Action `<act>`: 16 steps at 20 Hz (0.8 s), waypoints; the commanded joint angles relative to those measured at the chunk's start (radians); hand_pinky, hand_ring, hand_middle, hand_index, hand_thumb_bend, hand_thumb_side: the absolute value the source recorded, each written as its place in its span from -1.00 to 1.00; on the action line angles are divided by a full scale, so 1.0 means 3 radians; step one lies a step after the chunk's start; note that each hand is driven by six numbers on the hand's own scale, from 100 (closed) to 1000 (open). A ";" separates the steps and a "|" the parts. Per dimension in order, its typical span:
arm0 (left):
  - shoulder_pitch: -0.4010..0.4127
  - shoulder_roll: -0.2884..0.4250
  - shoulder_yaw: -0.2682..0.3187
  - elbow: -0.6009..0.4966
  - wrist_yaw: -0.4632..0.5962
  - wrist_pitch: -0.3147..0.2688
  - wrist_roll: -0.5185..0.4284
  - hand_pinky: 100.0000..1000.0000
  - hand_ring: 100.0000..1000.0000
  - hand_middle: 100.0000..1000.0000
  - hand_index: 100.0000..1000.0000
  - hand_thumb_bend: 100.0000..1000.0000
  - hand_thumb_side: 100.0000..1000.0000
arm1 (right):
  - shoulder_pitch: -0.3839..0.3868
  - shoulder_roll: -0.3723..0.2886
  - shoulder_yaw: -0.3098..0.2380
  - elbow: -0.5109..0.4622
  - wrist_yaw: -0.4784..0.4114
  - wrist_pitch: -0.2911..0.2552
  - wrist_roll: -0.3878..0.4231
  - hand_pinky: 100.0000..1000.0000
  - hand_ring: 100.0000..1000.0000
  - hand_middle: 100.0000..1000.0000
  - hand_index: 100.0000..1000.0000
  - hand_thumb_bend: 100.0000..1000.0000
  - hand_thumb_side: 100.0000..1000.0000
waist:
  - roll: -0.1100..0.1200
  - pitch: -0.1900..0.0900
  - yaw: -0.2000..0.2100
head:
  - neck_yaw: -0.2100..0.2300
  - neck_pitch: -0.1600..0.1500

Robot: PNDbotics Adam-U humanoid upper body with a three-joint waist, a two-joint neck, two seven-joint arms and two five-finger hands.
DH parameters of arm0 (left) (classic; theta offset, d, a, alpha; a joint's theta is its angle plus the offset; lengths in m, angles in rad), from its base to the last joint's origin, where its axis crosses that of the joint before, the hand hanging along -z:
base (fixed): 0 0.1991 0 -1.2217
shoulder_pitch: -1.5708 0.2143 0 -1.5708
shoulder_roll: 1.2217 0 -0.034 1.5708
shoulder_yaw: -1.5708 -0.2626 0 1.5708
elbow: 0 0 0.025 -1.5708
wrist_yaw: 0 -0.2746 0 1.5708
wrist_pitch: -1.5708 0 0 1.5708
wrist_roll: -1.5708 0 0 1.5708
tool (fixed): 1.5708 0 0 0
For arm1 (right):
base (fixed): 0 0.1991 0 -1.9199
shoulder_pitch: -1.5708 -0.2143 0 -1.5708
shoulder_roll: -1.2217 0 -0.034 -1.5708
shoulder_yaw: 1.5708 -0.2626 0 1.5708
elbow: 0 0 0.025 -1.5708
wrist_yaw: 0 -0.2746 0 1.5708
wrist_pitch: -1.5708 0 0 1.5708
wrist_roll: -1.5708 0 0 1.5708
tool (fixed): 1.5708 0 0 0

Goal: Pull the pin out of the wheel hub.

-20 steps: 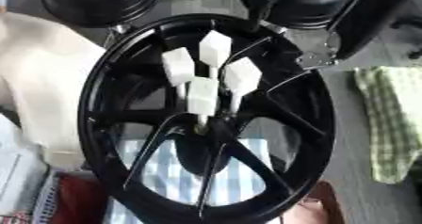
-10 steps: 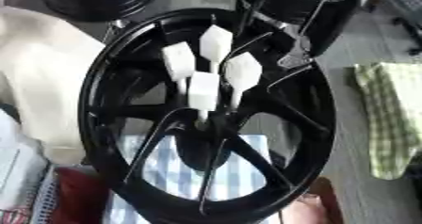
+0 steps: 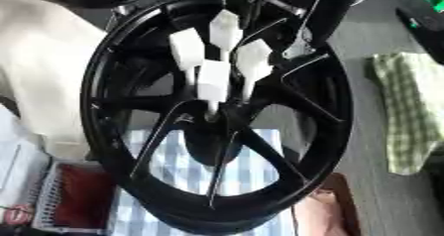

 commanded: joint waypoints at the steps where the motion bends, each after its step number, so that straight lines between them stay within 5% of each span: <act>1: -0.0045 0.0069 0.0019 -0.0042 -0.0003 -0.0005 -0.0007 0.49 0.40 0.24 0.51 -0.55 0.37 | -0.0068 -0.0044 -0.0018 0.0024 -0.0023 -0.0007 0.0006 0.67 0.49 0.38 0.47 -0.32 -0.60 | 0.0012 -0.0047 0.0006 | 0.0010 0.0023; 16: -0.0052 0.0042 0.0029 -0.0041 0.0002 -0.0010 -0.0001 0.49 0.40 0.24 0.51 -0.56 0.38 | -0.0040 0.0043 0.0077 0.0174 -0.0022 -0.0016 0.0006 0.67 0.49 0.36 0.47 -0.31 -0.62 | 0.0002 -0.0031 0.0032 | -0.0012 0.0027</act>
